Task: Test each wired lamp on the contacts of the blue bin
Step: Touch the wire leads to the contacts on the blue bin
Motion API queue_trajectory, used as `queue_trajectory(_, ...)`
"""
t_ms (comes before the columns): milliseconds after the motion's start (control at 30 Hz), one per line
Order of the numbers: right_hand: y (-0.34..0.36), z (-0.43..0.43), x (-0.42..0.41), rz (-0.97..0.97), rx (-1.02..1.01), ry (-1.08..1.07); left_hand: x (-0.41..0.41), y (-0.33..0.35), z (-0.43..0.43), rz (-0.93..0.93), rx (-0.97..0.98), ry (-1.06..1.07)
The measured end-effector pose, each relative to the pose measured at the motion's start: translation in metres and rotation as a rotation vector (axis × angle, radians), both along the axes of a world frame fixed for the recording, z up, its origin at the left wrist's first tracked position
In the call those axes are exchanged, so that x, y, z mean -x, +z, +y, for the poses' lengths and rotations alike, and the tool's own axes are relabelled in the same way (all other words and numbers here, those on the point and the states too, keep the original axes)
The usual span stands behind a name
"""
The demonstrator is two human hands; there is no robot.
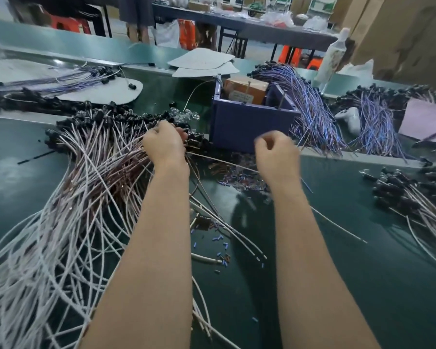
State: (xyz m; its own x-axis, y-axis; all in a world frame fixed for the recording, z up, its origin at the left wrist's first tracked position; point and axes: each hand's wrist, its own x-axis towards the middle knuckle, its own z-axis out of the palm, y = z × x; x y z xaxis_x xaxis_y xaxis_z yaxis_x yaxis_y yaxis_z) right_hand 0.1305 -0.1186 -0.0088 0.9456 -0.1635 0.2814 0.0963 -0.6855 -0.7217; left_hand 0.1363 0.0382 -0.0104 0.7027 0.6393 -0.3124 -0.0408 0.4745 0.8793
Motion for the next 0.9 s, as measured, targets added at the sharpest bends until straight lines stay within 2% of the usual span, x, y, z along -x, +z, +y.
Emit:
queue_trajectory(67,0.0,0.025,-0.001,-0.046,-0.061,0.099,0.0,-0.005,-0.003,0.04,-0.083,-0.047)
queue_trajectory(200,-0.017,0.066,-0.008,0.185,0.246,0.299,-0.001,-0.011,-0.001,0.099,-0.15,-0.022)
queue_trajectory(300,-0.032,0.083,-0.01,0.258,0.501,0.256,-0.002,-0.006,0.0,0.052,-0.093,0.014)
queue_trajectory(400,-0.039,0.085,-0.01,0.135,0.513,0.184,-0.002,0.003,0.004,0.011,-0.061,0.097)
queue_trajectory(467,-0.039,0.081,-0.008,0.062,0.414,0.17,-0.001,0.006,0.006,-0.004,-0.032,0.15)
queue_trajectory(600,-0.026,0.065,-0.006,0.007,0.027,0.17,0.002,0.005,0.003,-0.035,-0.013,0.208)
queue_trajectory(700,-0.015,0.047,-0.007,-0.037,-0.04,0.183,0.003,0.005,0.0,-0.062,0.0,0.24)
queue_trajectory(767,-0.006,0.034,-0.007,-0.073,-0.156,0.2,0.001,0.006,0.0,-0.07,-0.022,0.258)
queue_trajectory(833,0.005,0.019,-0.005,-0.117,-0.378,0.15,-0.003,0.004,0.002,-0.051,-0.081,0.252)
queue_trajectory(900,0.016,0.003,-0.004,-0.11,-0.709,0.091,-0.005,0.001,0.004,0.014,-0.222,0.21)
